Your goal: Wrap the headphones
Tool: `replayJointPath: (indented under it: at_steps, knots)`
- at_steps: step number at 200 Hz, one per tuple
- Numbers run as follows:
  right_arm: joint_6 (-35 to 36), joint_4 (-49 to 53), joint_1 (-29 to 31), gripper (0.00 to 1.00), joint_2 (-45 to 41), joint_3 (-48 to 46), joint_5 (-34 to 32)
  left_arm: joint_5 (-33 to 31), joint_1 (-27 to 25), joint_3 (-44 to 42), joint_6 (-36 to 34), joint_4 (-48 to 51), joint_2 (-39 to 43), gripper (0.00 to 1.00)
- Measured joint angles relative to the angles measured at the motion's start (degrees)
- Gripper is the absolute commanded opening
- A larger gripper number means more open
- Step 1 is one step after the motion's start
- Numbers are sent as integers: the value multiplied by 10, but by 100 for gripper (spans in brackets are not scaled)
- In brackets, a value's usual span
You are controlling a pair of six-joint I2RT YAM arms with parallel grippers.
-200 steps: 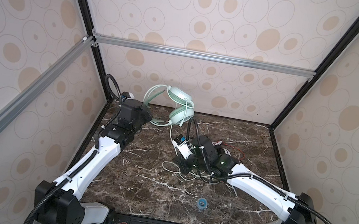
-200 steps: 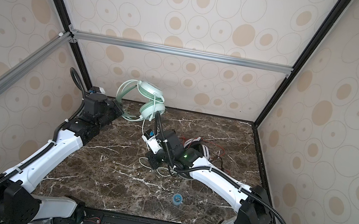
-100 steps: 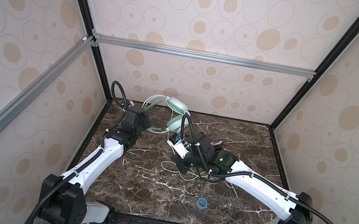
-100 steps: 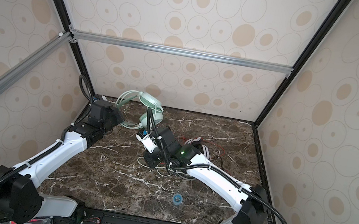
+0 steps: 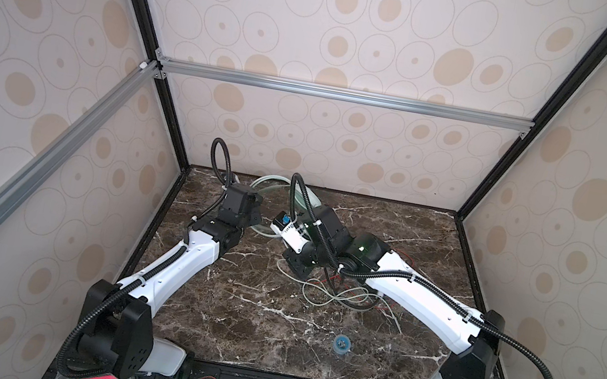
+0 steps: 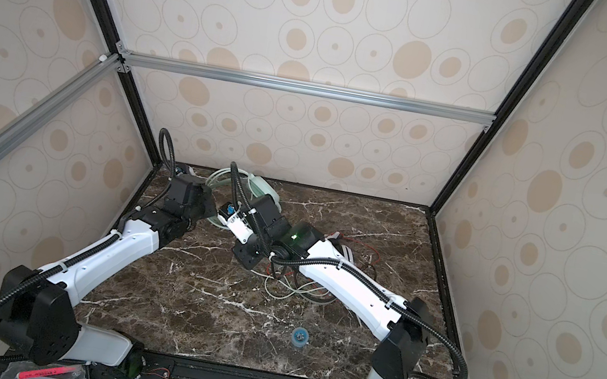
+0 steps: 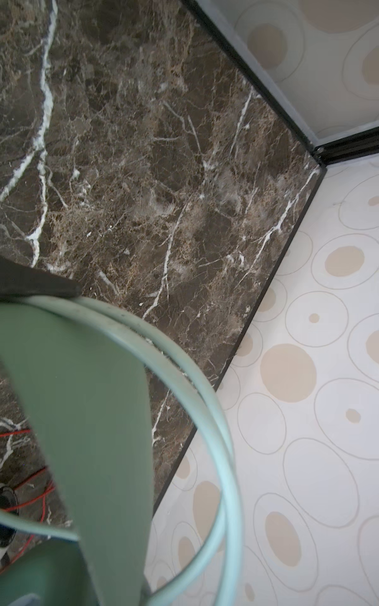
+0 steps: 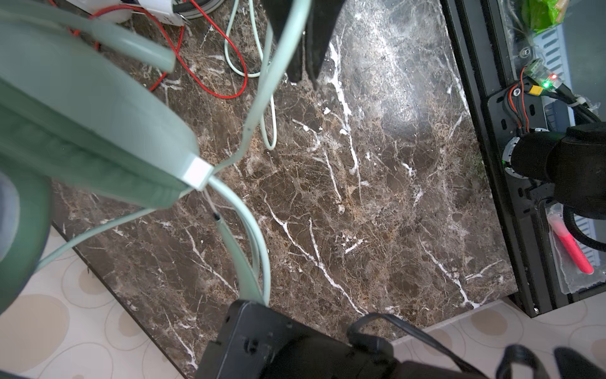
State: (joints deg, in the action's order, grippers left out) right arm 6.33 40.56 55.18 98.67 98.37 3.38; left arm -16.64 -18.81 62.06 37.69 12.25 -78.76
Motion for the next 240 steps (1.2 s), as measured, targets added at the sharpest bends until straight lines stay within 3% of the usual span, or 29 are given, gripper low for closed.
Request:
replayJointPath:
  at_steps: [97,240]
  knots:
    - [-7,66,-15,0,56,96,7,-58,-45,47,-177,46,5,0]
    - [-37,121,-23,2,56,127,-9,-80,-47,28,-247,62,41,0]
